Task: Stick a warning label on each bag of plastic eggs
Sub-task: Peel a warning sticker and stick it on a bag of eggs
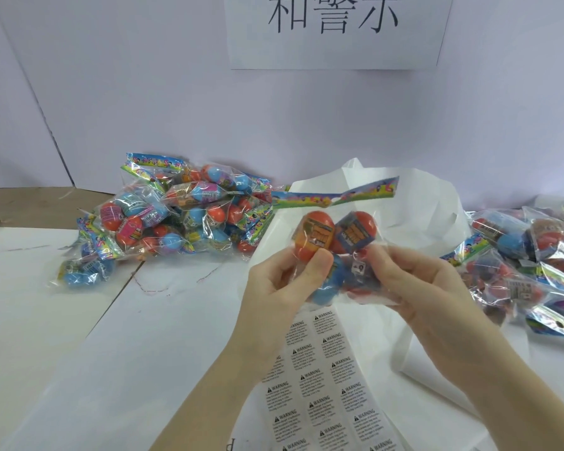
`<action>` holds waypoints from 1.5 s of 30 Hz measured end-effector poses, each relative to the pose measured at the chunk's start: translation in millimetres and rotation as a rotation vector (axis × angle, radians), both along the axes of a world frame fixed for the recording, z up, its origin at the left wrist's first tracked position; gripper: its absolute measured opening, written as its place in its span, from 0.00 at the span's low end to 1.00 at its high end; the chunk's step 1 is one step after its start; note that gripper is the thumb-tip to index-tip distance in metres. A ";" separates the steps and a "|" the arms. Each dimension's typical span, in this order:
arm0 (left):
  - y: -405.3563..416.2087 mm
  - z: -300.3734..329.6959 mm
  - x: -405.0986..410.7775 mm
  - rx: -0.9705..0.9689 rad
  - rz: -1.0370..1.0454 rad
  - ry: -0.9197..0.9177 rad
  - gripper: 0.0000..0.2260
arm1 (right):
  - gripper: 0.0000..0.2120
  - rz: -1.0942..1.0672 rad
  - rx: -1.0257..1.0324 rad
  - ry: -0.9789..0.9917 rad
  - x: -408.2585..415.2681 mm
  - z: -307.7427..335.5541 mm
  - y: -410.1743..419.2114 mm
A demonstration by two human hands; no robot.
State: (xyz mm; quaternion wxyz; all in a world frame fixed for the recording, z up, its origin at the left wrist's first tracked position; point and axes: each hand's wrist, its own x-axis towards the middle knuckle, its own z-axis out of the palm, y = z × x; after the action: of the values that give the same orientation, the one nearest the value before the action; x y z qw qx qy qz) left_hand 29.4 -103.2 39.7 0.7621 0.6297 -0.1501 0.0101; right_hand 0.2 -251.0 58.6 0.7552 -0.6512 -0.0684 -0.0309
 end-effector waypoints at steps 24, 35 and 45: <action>-2.4 -5.4 -2.8 0.349 0.550 -0.507 0.02 | 0.13 -0.152 0.138 0.040 -0.4 1.0 -0.6; -6.2 1.3 -8.7 0.059 0.339 -0.082 0.08 | 0.10 -0.094 0.189 0.061 -0.7 1.9 1.0; -3.2 2.8 -4.3 0.004 0.347 -0.018 0.09 | 0.07 -0.360 0.186 -0.076 2.4 -2.0 -1.8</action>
State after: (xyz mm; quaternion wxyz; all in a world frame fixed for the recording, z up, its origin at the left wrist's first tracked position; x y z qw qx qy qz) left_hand 25.1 -106.3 42.5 0.7464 0.6475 -0.0460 0.1468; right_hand 2.7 -252.8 56.6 0.7913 -0.5787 0.0240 -0.1959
